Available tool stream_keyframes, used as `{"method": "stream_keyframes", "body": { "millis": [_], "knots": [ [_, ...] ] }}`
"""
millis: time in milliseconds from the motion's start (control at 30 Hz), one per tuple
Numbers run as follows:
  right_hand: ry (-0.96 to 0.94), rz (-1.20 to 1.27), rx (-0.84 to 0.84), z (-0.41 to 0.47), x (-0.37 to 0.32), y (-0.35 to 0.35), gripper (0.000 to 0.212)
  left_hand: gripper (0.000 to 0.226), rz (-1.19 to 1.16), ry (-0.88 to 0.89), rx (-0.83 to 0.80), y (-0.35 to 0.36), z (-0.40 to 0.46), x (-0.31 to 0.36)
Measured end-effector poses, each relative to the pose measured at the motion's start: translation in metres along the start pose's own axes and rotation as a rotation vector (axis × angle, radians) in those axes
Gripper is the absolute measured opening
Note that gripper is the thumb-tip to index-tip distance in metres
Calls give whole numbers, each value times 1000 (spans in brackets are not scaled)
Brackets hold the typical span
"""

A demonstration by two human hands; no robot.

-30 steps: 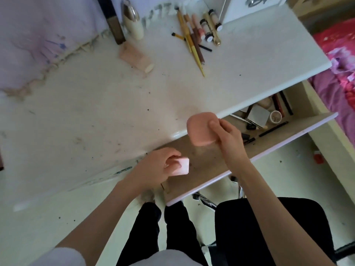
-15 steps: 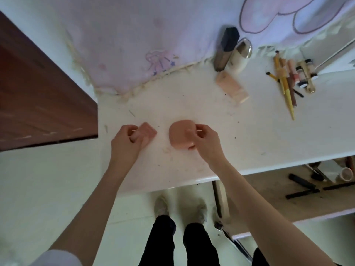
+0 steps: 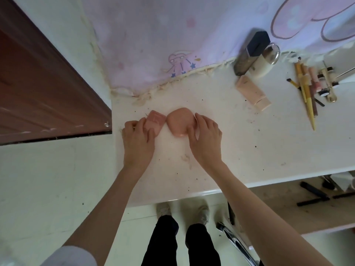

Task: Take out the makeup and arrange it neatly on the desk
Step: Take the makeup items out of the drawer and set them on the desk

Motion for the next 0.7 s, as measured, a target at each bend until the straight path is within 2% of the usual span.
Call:
{"method": "stream_keyframes", "body": {
  "millis": [167, 267, 467, 567, 700],
  "knots": [
    [-111, -185, -101, -36, 19, -4, 49, 59, 68, -32, 72, 1, -36, -2],
    [-89, -271, -144, -62, 40, -17, 52, 58, 105, 124, 36, 16, -68, 22],
    [-14, -357, -223, -106, 97, -55, 55, 52, 369, 595, -229, 97, -149, 76],
    [19, -334, -210, -135, 137, -85, 54, 55, 533, 670, -279, 143, -182, 94],
    [109, -268, -154, -180, 197, -129, 50, 58, 588, 718, -274, 189, -212, 132]
  ]
}}
Point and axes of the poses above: each hand's wrist, its own z-axis towards the middle knuckle, its own y-axis out of the palm, x = y × z, the point moved 8 cm from there along z, towards the middle knuckle, and after that the axes turned 13 degrees about -y, right-handed, at the moved point
